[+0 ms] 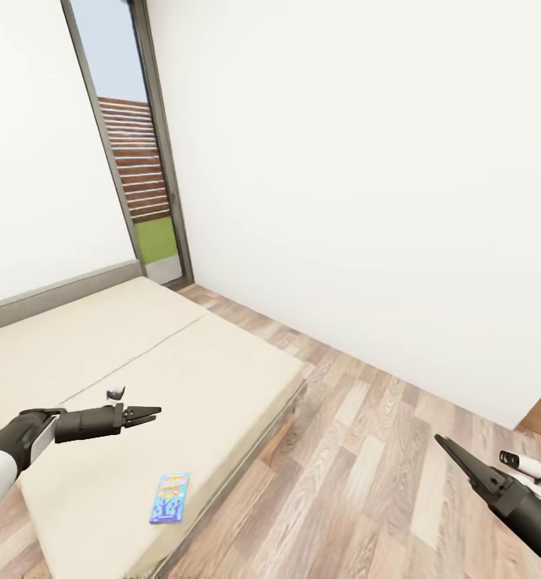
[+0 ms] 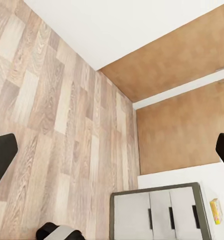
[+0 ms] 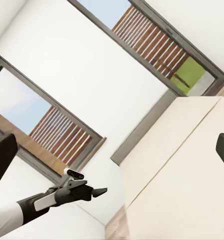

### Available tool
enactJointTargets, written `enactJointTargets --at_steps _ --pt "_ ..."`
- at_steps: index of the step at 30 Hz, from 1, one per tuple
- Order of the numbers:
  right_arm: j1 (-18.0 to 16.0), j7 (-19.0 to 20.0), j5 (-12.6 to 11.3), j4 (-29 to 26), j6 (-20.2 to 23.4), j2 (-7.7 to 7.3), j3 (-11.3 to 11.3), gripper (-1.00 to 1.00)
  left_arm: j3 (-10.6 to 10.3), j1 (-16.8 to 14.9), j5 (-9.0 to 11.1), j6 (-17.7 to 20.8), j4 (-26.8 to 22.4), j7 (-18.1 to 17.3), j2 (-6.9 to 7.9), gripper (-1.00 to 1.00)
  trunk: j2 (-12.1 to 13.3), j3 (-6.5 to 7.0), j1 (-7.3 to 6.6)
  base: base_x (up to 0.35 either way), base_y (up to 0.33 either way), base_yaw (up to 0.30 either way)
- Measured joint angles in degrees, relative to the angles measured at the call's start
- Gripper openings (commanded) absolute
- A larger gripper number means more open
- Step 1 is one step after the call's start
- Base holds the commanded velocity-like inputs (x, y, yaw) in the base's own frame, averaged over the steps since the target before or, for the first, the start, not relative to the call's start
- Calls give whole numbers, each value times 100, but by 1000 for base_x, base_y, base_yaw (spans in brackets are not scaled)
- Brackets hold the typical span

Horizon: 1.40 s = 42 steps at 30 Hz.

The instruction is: Put all the toys in the child's room - the three board games (two on the bed and one on the table), the two jigsaw puzzles on the table, and the tennis ball on the table - inside the toy box on the table in the child's room.

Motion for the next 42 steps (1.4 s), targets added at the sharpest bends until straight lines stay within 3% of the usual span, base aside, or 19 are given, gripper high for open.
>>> enactJointTargets --at_steps 16,27,42 --pt "0 1 0 1 0 0 -1 100 3 1 -1 0 0 -1 -28 100 0 37 -2 141 -239 274" --pt "0 0 -1 3 0 0 -5 100 3 52 4 0 -2 -2 -30 100 0 64 -1 165 -32 276" --pt "0 -4 4 5 -1 0 -8 100 3 69 8 -1 -5 -2 -34 100 0 99 0 20 -1 276"
